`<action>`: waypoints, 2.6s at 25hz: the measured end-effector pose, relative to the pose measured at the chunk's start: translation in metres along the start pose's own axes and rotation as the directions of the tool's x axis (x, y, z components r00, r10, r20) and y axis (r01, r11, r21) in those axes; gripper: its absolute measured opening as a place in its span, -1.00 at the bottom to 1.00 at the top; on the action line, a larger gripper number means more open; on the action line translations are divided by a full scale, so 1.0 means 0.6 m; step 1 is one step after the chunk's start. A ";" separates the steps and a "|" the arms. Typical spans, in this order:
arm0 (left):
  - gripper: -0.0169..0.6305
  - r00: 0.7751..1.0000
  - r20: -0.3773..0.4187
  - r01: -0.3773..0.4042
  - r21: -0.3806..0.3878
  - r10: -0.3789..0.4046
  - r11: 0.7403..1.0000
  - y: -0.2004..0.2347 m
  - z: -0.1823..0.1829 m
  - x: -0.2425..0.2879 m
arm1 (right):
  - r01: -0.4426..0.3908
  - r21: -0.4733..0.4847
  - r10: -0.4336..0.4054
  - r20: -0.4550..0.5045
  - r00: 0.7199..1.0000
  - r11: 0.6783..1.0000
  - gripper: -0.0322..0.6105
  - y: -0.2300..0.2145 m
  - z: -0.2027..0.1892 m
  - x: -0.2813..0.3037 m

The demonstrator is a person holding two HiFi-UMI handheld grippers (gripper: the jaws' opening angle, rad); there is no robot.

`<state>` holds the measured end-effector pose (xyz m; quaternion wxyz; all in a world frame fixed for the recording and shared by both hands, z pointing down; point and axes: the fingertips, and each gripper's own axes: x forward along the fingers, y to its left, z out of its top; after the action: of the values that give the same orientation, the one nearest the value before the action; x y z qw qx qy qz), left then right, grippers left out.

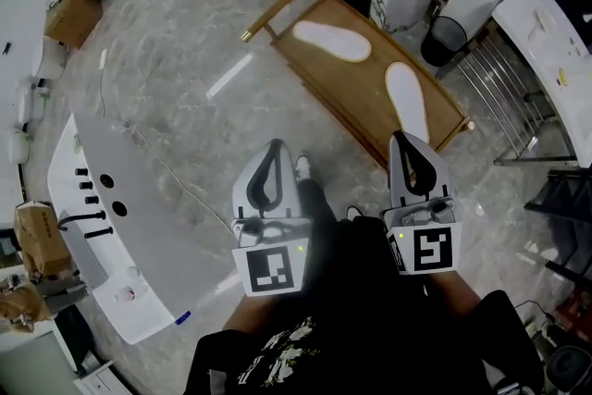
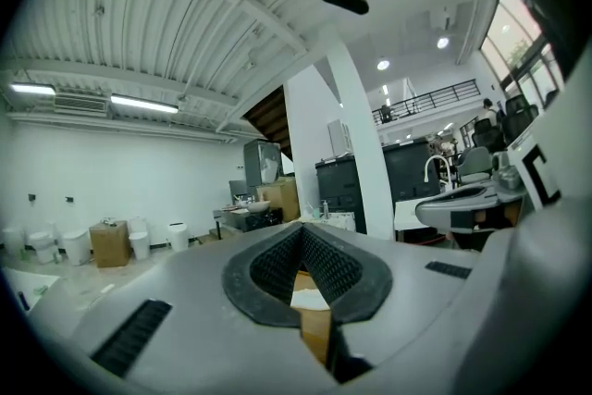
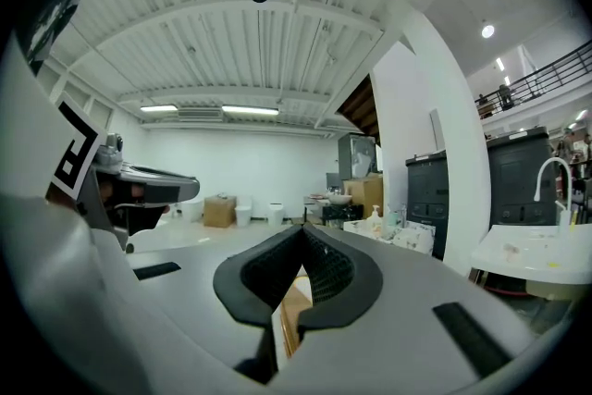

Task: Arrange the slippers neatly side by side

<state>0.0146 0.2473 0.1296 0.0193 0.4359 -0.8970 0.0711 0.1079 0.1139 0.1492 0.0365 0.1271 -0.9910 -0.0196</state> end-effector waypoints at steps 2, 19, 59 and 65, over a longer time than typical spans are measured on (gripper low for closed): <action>-0.94 0.999 0.004 0.040 0.005 -0.040 0.999 -0.004 0.003 0.024 | 0.039 0.003 -0.039 -0.001 0.999 0.999 -0.90 -0.013 0.000 0.008; -0.94 0.957 0.017 0.290 0.053 -0.291 0.956 0.046 0.029 0.229 | 0.296 0.035 -0.295 -0.029 0.955 0.955 -0.90 -0.071 0.004 0.138; -0.94 0.763 -0.064 0.646 0.077 -0.643 0.759 -0.068 -0.006 0.454 | 0.642 0.045 -0.628 -0.169 0.760 0.765 -0.90 -0.240 -0.070 0.172; -0.94 0.795 -0.076 0.606 0.069 -0.601 0.793 -0.087 -0.004 0.472 | 0.598 0.063 -0.583 -0.164 0.796 0.799 -0.90 -0.270 -0.075 0.191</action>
<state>-0.1202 -0.0050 0.1650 0.0438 0.6976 -0.7062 0.1124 0.0414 -0.0733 0.1941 0.0888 0.4331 -0.8963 0.0341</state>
